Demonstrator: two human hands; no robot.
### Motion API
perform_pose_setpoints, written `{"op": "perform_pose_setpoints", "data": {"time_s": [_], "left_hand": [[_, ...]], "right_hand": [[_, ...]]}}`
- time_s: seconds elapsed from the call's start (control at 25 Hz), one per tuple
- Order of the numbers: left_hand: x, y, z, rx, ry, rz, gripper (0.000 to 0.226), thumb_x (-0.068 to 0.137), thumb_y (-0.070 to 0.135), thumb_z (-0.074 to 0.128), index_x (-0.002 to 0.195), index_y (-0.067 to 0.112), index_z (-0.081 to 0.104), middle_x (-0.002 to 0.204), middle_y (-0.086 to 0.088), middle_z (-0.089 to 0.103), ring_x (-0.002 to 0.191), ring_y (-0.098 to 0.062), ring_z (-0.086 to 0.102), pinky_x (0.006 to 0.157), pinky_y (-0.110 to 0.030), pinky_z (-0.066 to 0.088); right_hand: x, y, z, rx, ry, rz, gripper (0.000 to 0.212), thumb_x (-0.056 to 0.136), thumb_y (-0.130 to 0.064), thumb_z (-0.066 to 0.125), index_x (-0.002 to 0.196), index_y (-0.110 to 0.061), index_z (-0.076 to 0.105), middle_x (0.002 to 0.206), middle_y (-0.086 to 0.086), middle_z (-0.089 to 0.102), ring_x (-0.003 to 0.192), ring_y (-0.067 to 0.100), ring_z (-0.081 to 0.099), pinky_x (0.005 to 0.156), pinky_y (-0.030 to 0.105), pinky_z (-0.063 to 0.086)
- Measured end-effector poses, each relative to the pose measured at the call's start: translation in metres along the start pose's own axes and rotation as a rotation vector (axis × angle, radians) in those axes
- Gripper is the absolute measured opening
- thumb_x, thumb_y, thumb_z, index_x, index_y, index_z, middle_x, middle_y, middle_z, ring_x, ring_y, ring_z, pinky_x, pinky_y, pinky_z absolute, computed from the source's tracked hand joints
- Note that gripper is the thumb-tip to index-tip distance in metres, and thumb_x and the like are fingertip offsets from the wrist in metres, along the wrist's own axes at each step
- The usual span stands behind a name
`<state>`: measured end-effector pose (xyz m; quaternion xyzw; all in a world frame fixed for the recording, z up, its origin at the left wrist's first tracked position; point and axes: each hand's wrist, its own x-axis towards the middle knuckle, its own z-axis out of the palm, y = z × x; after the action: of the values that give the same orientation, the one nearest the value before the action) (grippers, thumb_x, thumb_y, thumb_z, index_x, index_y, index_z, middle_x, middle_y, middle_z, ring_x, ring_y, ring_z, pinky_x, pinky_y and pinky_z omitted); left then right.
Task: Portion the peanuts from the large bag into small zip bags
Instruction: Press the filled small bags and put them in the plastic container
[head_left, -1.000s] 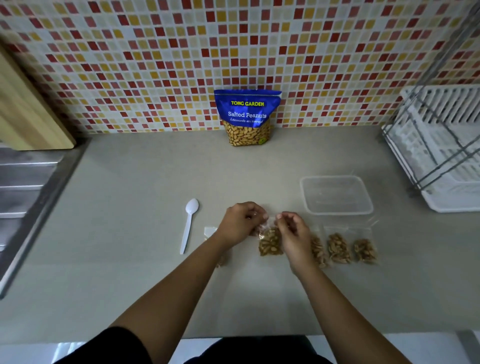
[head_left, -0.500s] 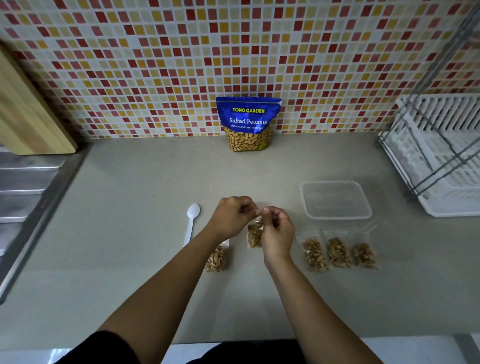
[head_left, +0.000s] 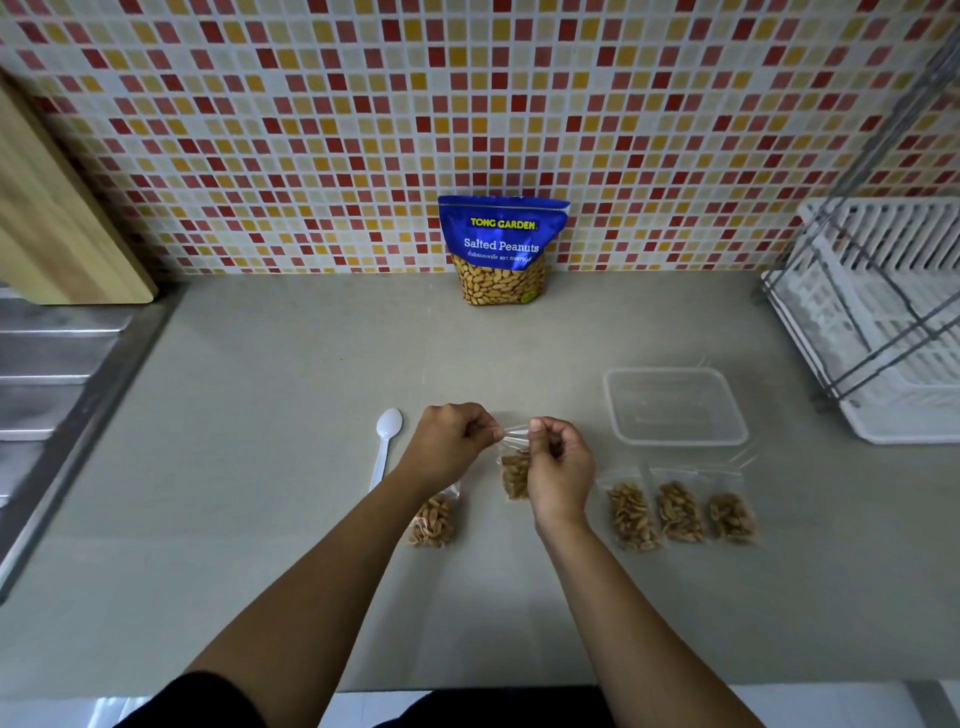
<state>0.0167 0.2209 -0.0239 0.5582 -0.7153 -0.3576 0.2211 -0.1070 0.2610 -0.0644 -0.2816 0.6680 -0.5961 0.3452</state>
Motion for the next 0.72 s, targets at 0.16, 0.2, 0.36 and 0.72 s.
{"op": "perform_pose_setpoints", "data": {"time_s": [0.16,0.2,0.36,0.72], "left_hand": [[-0.024,-0.014,0.016,-0.362,-0.025,-0.195,0.012,0.086,0.032,0.064,0.09,0.021,0.066,0.083,-0.005,0.071,0.076,-0.016,0.065,0.075,-0.031,0.051],[-0.033,-0.017,0.022,-0.412,-0.056,-0.22,0.012,0.087,0.034,0.062,0.093,0.024,0.064,0.085,-0.003,0.07,0.077,-0.016,0.065,0.075,-0.031,0.052],[-0.058,-0.029,0.044,-0.411,-0.105,-0.318,0.03,0.083,0.017,0.067,0.111,0.021,0.057,0.083,0.001,0.064,0.074,-0.011,0.062,0.074,-0.021,0.052],[-0.073,-0.024,0.066,0.229,0.116,-0.29,0.026,0.086,0.019,0.06,0.105,0.003,0.05,0.097,-0.015,0.062,0.095,-0.034,0.058,0.075,-0.037,0.04]], "right_hand": [[0.0,0.005,-0.003,0.124,-0.127,0.106,0.014,0.09,-0.013,0.06,0.079,-0.021,0.06,0.073,-0.004,0.061,0.058,-0.006,0.055,0.06,0.01,0.045],[0.0,0.007,-0.004,0.139,-0.139,0.137,0.014,0.09,-0.013,0.059,0.079,-0.021,0.059,0.073,-0.003,0.061,0.059,-0.005,0.056,0.061,0.012,0.046],[-0.001,0.026,-0.003,0.001,-0.171,0.252,0.012,0.088,-0.019,0.062,0.076,-0.022,0.059,0.077,0.0,0.063,0.071,0.013,0.059,0.072,0.031,0.048],[0.004,0.042,-0.006,-0.63,-0.269,0.071,0.016,0.087,-0.025,0.062,0.093,-0.012,0.069,0.093,0.005,0.073,0.087,0.021,0.066,0.071,0.023,0.041]]}}
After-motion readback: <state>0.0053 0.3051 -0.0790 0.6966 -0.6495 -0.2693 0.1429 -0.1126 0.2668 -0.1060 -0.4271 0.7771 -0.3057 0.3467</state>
